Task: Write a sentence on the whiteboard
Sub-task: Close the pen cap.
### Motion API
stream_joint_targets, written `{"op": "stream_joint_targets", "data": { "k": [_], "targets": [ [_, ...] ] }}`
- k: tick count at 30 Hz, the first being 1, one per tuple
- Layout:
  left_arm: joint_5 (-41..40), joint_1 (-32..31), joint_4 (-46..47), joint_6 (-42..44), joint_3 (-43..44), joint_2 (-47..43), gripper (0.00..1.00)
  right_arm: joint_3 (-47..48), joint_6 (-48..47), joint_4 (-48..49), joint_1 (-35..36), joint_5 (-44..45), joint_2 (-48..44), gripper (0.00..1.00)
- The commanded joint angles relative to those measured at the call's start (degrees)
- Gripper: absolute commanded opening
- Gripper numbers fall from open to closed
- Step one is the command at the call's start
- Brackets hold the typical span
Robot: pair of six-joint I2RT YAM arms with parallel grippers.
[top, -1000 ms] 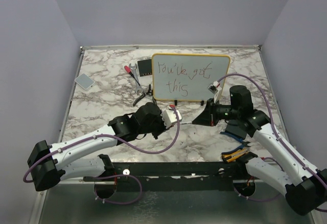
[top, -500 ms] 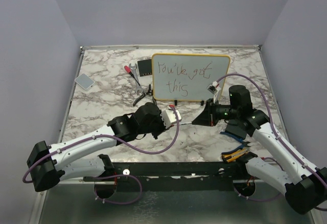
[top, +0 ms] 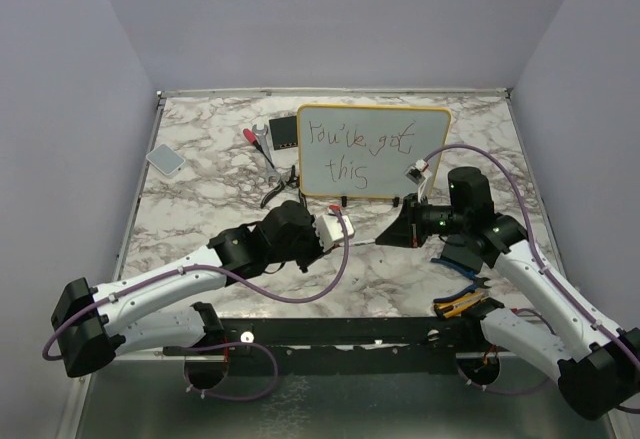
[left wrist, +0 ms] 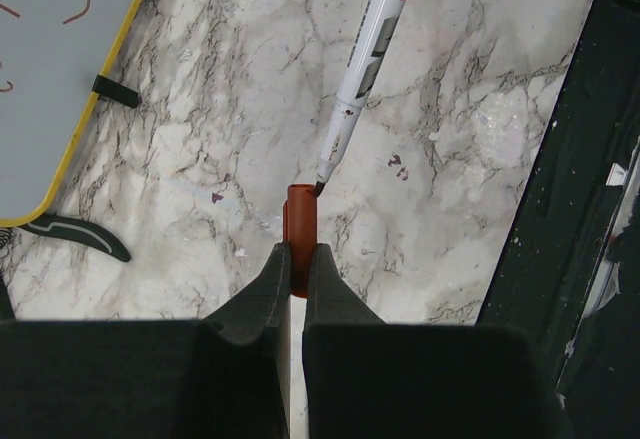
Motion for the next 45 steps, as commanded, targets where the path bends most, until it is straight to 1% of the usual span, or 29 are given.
{"op": "stream_joint_targets", "data": {
  "k": [1,4,8,18,37,45],
  "targets": [
    [-0.10,-0.54,-0.41,0.65,-0.74,-1.56,0.00,1.25,-0.36,-2.01,-0.32,3.23,-1.22,0.01],
    [0.01,-0.61,-0.39,0.80,-0.76,-1.65,0.00,1.38,-0.23,-2.11,-0.34,5.20,-2.77,0.01],
    [0.43,-0.67,-0.40,0.81,-0.74,-1.59,0.00,1.47,-0.13,-2.20,-0.36,5.65,-3.65,0.01],
    [0.62,-0.80,-0.42,0.91,-0.82,-2.00,0.00,1.08,-0.33,-1.42,-0.37,-1.39,-1.63,0.01],
    [2.65,-1.19,-0.40,1.52,-1.01,-4.06,0.00,0.71,-0.08,-0.70,-0.34,-3.09,-1.87,0.00],
    [4.82,-2.25,-0.38,1.97,-1.17,-5.43,0.00,0.96,0.09,-0.80,-0.32,-5.90,-2.36,0.00]
  ]
}}
